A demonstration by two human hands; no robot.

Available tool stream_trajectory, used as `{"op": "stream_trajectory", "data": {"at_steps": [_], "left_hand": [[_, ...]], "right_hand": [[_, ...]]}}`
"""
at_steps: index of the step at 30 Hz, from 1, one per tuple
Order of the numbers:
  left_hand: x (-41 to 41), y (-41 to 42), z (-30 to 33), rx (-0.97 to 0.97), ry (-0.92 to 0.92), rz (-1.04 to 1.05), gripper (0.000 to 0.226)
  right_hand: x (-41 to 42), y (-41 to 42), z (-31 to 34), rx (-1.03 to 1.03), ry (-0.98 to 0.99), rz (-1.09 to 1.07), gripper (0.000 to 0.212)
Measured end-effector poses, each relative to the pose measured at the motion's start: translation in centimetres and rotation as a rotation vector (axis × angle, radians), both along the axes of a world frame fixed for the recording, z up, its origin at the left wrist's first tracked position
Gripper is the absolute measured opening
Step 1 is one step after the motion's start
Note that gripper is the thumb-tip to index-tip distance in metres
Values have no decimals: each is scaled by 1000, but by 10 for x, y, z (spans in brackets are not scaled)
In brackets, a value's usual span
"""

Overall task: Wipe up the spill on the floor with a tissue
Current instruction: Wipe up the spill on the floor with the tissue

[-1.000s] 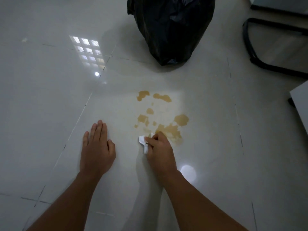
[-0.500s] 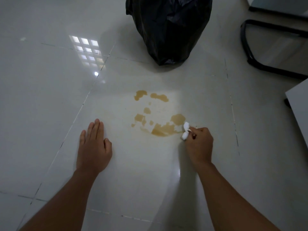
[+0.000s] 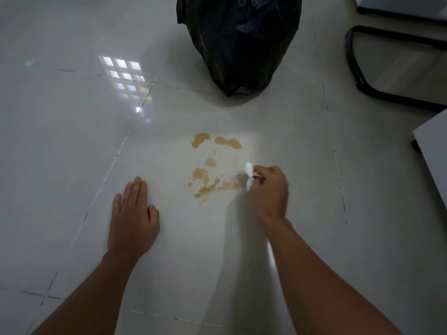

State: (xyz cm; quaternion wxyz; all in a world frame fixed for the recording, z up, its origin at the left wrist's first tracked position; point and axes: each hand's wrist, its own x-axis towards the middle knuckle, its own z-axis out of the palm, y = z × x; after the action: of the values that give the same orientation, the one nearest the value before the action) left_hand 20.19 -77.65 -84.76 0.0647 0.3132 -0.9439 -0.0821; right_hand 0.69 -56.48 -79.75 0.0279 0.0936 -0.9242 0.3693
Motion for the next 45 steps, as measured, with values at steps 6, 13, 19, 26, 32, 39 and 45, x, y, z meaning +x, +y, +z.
{"op": "stream_trajectory", "data": {"at_steps": [6, 13, 19, 26, 32, 39, 45], "left_hand": [[0, -1, -2, 0, 20, 5, 66], [1, -1, -1, 14, 33, 7, 66], [1, -1, -1, 26, 37, 8, 66], [2, -2, -1, -1, 25, 2, 65], [1, -1, -1, 3, 28, 15, 66], [1, 0, 1, 6, 39, 13, 65], [1, 0, 0, -12, 3, 20, 66]], "right_hand": [[-47, 24, -10, 159, -68, 35, 18], [-14, -23, -14, 174, -83, 163, 24], [56, -75, -14, 105, -93, 335, 27], [43, -52, 0, 87, -108, 293, 21], [43, -37, 1, 217, -219, 384, 17], [58, -75, 11, 167, -380, 429, 26], [30, -120, 6, 74, -391, 302, 28]]}}
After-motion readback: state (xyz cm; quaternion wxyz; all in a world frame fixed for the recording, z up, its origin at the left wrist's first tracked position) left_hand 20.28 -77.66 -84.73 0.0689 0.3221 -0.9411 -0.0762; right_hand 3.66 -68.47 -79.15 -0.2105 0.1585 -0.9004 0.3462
